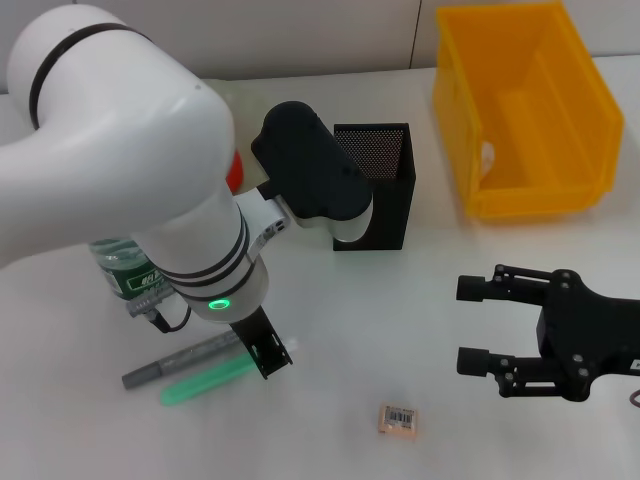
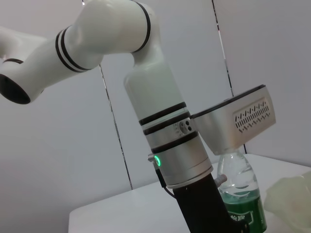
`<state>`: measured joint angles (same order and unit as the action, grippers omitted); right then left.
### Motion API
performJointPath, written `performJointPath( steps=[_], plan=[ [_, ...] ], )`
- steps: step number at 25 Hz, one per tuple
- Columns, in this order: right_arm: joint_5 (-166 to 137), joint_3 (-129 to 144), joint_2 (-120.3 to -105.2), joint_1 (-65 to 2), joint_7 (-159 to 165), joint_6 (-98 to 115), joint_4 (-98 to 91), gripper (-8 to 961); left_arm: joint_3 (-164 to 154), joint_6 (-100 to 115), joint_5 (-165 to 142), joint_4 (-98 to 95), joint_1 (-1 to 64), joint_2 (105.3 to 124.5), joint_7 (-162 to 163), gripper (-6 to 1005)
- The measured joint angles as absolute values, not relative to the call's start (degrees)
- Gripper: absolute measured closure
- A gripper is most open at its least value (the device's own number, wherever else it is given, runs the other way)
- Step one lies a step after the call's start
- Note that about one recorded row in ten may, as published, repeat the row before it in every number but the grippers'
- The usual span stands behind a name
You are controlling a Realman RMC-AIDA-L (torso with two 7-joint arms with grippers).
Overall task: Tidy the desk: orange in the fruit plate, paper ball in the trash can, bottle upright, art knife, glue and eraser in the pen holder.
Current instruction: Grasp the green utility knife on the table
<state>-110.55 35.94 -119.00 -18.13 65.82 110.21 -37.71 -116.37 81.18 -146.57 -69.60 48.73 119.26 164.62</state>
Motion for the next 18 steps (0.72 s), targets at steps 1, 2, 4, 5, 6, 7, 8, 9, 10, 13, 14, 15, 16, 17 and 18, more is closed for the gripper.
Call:
performJointPath(
  steps=[1, 2, 4, 5, 6, 7, 8, 9, 10, 13, 14, 15, 16, 17, 18],
  plan=[
    [-110.6, 35.9, -119.0, -18.2, 65.8, 110.2, -37.7, 189, -116.4, 81.2, -146.6, -69.6, 48.7, 119.26, 164.6, 922],
    [-110.6, 35.9, -119.0, -18.2, 65.8, 110.2, -37.7, 189, -116.2, 81.3, -146.6, -69.7, 48.8, 119.26, 164.6, 914],
    [-110.6, 35.9, -119.0, -18.2, 65.8, 110.2, -37.7, 189, -116.0, 82.2, -146.5, -69.6, 49.3, 119.26, 164.4, 898],
    [-110.6, 35.9, -119.0, -18.3, 65.8, 110.2, -37.7, 189, -116.0, 82.2, -146.5, -69.6, 49.3, 119.26, 164.4, 891],
    [-110.6, 35.9, -119.0, -18.3, 65.7, 110.2, -37.7, 189, -116.0, 82.2, -146.5, -69.6, 49.3, 119.26, 164.4, 883],
    [-110.7, 35.9, -119.0, -18.3, 65.6, 110.2, -37.7, 189, -116.2, 82.5, -146.3, -69.4, 49.7, 119.26, 164.2, 875],
    [-110.7, 35.9, -119.0, -18.4, 65.4, 110.2, -37.7, 189, -116.3, 82.6, -146.3, -69.4, 49.8, 119.26, 164.2, 860],
    [-110.8, 36.0, -119.0, -18.3, 65.2, 110.2, -37.7, 189, -116.3, 82.6, -146.3, -69.4, 49.8, 119.26, 164.1, 844],
    [-110.8, 36.1, -118.99, -18.3, 65.1, 110.2, -37.7, 189, -116.3, 82.7, -146.3, -69.4, 49.9, 119.26, 164.0, 828],
    [-111.0, 36.6, -118.87, -17.9, 65.0, 110.4, -37.9, 189, -116.1, 83.1, -146.2, -69.4, 50.0, 119.26, 163.6, 812],
    [-111.2, 36.7, -118.85, -17.9, 65.0, 110.4, -38.0, 189, -116.0, 83.2, -146.2, -69.5, 50.0, 119.26, 163.6, 811],
    [-111.5, 36.7, -118.84, -17.8, 65.0, 110.3, -38.1, 189, -116.0, 83.3, -146.3, -69.5, 50.1, 119.26, 163.6, 810],
    [-111.9, 36.7, -118.83, -17.8, 65.0, 110.3, -38.1, 189, -116.0, 83.3, -146.4, -69.6, 50.1, 119.26, 163.6, 809],
    [-112.3, 36.7, -118.83, -17.7, 65.0, 110.2, -38.1, 189, -116.0, 83.3, -146.4, -69.6, 50.2, 119.26, 163.6, 809],
    [-112.3, 36.7, -118.83, -17.7, 65.0, 110.2, -38.1, 189, -116.0, 83.4, -146.5, -69.6, 50.3, 119.26, 163.5, 808]
  ],
)
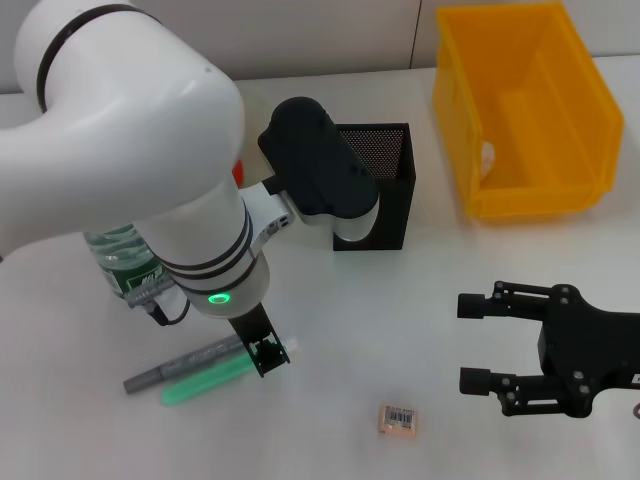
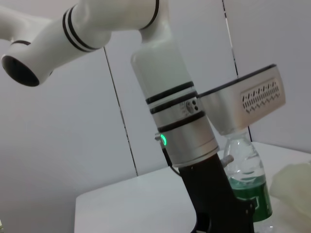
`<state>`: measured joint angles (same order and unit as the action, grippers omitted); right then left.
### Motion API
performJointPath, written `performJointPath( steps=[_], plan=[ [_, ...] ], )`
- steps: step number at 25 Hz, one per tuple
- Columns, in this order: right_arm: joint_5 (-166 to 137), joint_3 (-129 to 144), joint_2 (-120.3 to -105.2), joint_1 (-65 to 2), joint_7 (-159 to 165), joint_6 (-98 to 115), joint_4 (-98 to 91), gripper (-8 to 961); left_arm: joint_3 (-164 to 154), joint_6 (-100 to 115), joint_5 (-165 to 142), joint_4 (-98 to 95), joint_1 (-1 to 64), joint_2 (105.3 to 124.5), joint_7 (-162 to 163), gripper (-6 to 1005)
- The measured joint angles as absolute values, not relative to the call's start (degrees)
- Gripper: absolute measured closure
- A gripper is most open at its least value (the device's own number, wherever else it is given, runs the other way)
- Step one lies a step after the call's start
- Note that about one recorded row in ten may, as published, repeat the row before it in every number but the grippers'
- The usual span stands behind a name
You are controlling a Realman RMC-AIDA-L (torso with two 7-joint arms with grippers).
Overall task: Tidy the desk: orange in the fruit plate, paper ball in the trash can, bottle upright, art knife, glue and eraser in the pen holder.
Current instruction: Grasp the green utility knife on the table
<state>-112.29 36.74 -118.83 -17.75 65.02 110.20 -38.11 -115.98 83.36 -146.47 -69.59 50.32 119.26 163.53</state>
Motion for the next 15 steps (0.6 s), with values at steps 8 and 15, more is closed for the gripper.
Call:
performJointPath(
  steps=[8, 15],
  plan=[
    [-113.3, 36.6, -118.82, -17.5, 65.0, 109.7, -38.2, 189, -115.7, 83.4, -146.6, -68.9, 50.9, 119.26, 163.2, 807],
    [-113.7, 36.6, -118.82, -17.8, 65.0, 108.6, -37.8, 189, -116.0, 83.8, -145.5, -68.8, 50.9, 119.26, 162.0, 805]
  ],
)
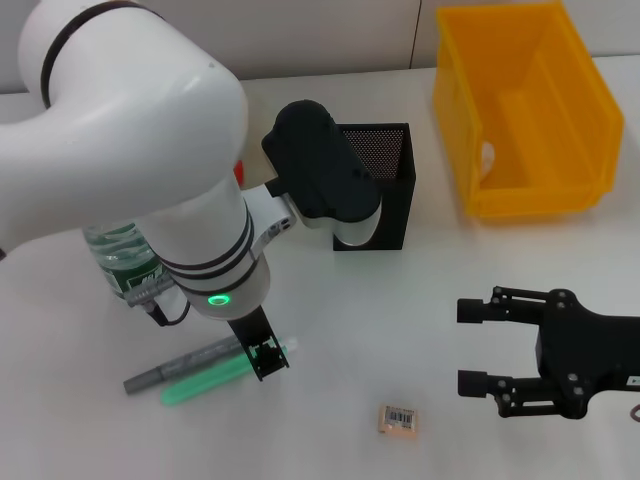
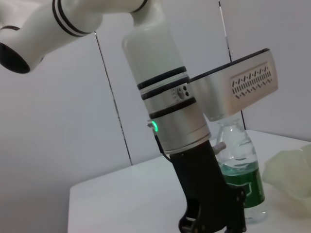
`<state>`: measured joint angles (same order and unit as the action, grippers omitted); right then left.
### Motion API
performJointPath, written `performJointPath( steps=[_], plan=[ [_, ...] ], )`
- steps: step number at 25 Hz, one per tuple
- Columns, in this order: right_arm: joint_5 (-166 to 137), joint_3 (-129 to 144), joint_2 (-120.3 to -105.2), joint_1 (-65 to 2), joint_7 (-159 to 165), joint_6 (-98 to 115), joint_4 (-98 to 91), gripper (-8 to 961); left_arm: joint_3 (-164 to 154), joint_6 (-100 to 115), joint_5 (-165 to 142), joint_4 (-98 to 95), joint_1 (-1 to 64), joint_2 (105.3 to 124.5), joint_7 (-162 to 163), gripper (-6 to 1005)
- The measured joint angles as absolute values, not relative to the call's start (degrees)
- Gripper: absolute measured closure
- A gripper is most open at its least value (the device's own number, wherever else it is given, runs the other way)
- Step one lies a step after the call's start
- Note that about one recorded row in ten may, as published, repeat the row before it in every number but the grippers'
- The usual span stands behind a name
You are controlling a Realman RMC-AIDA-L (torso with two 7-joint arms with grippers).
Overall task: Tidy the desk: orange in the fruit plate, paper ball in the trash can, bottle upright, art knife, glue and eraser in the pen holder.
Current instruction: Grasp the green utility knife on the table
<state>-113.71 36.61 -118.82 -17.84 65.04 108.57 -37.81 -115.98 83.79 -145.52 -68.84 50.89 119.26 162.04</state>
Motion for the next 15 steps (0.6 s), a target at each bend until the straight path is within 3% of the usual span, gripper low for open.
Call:
performJointPath(
  steps=[13, 15],
  plan=[
    [-113.7, 36.6, -118.99, -18.5, 65.4, 107.8, -37.8, 189, -116.0, 82.9, -145.6, -68.5, 50.9, 119.26, 161.2, 732],
    [-113.7, 36.6, -119.0, -18.6, 65.4, 107.8, -37.7, 189, -116.0, 82.6, -145.7, -68.1, 50.9, 119.26, 161.0, 676]
  ],
)
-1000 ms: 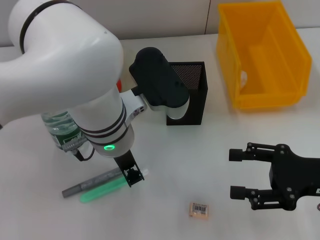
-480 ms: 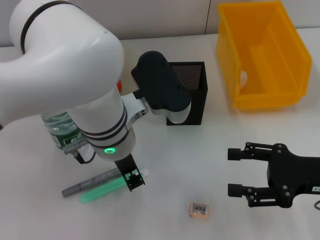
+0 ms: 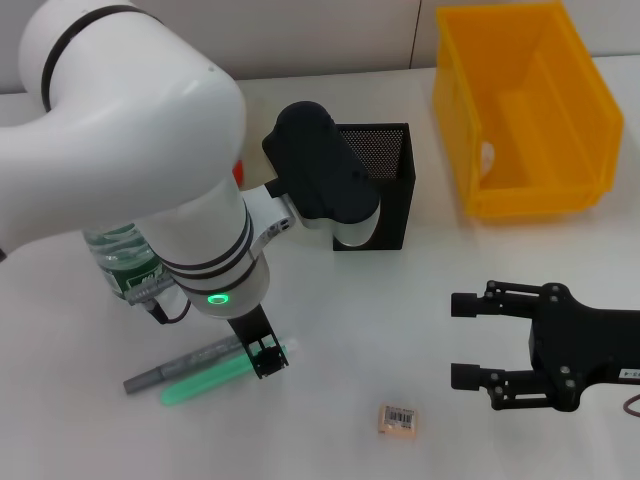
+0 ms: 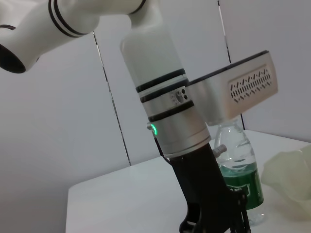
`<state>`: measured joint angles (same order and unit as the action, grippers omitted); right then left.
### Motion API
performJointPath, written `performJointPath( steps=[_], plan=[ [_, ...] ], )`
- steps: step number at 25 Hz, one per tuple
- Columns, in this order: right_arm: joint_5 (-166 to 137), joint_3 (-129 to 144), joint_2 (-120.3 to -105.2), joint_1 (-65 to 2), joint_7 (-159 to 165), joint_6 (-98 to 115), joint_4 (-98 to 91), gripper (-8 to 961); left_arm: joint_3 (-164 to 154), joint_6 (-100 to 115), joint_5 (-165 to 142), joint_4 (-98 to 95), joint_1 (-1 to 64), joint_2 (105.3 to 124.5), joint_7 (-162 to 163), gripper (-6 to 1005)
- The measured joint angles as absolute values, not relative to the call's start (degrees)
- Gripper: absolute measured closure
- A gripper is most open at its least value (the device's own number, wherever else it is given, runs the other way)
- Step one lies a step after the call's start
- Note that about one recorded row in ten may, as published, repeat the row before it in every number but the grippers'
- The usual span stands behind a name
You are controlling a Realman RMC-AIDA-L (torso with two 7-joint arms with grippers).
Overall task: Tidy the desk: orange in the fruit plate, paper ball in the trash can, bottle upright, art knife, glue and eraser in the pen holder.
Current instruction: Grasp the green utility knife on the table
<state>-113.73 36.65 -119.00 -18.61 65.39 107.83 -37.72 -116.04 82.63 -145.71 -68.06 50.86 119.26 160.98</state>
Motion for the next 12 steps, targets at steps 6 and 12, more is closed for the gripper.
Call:
performJointPath(
  steps=[6, 12],
  plan=[
    [-113.7, 36.7, -119.0, -19.2, 65.4, 107.4, -37.0, 189, -116.1, 82.0, -145.7, -66.0, 51.2, 119.26, 160.6, 679],
    [-113.7, 36.7, -119.01, -20.0, 65.5, 106.9, -36.1, 189, -116.1, 81.7, -145.3, -65.5, 51.3, 119.26, 159.8, 680]
  ],
)
